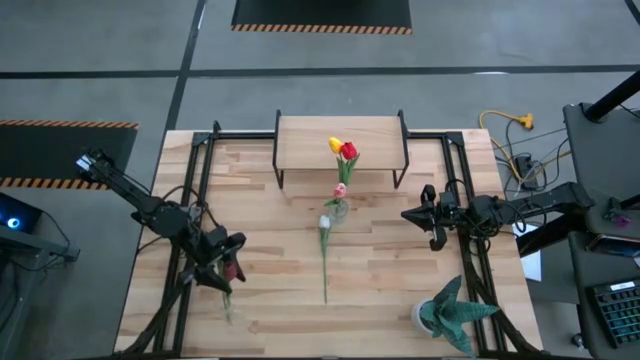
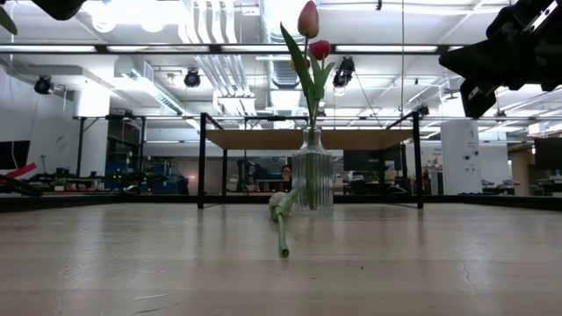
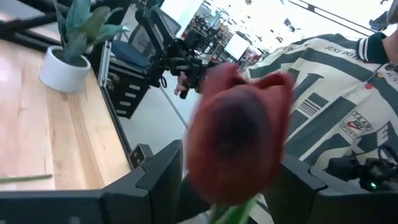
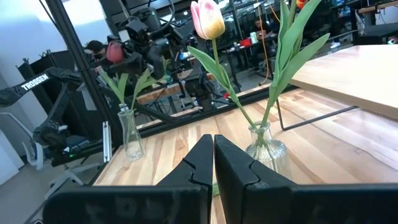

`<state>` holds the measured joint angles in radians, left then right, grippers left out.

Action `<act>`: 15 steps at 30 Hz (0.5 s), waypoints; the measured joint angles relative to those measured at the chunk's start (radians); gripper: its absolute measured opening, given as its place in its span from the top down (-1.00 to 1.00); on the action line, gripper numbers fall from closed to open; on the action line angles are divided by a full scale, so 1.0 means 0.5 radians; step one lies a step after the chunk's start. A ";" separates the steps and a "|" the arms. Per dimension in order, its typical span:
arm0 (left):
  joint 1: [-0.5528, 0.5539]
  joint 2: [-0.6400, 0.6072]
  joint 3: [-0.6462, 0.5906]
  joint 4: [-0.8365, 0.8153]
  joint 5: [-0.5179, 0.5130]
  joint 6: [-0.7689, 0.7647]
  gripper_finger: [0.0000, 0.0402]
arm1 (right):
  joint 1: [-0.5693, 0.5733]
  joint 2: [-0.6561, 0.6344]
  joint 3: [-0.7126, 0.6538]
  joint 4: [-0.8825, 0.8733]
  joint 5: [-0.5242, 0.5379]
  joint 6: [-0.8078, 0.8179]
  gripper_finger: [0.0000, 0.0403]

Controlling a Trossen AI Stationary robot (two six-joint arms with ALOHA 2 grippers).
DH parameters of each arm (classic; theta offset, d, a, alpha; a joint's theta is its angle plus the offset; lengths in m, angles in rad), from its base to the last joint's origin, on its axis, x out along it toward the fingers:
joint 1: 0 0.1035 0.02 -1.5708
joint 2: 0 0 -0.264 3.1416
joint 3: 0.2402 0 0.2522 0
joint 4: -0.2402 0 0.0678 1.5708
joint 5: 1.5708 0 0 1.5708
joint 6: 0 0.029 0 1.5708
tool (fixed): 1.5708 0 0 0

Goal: Pick and place flowers into a vace then onto a shelf
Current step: Put the maroon tulip into the bottom transparent vase

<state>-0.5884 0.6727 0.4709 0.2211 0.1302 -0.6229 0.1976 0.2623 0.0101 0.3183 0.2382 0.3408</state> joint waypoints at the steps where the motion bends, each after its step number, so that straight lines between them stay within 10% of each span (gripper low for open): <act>1: 0.000 -0.001 0.000 -0.005 0.005 -0.003 0.11 | 0.000 0.000 0.000 -0.001 0.000 0.000 0.96; 15: -0.001 -0.104 -0.001 0.069 0.068 -0.001 0.11 | 0.000 0.001 0.000 -0.001 -0.001 0.000 0.96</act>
<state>-0.5888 0.6205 0.4706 0.2554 0.1642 -0.6231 0.1978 0.2626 0.0101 0.3180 0.2379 0.3408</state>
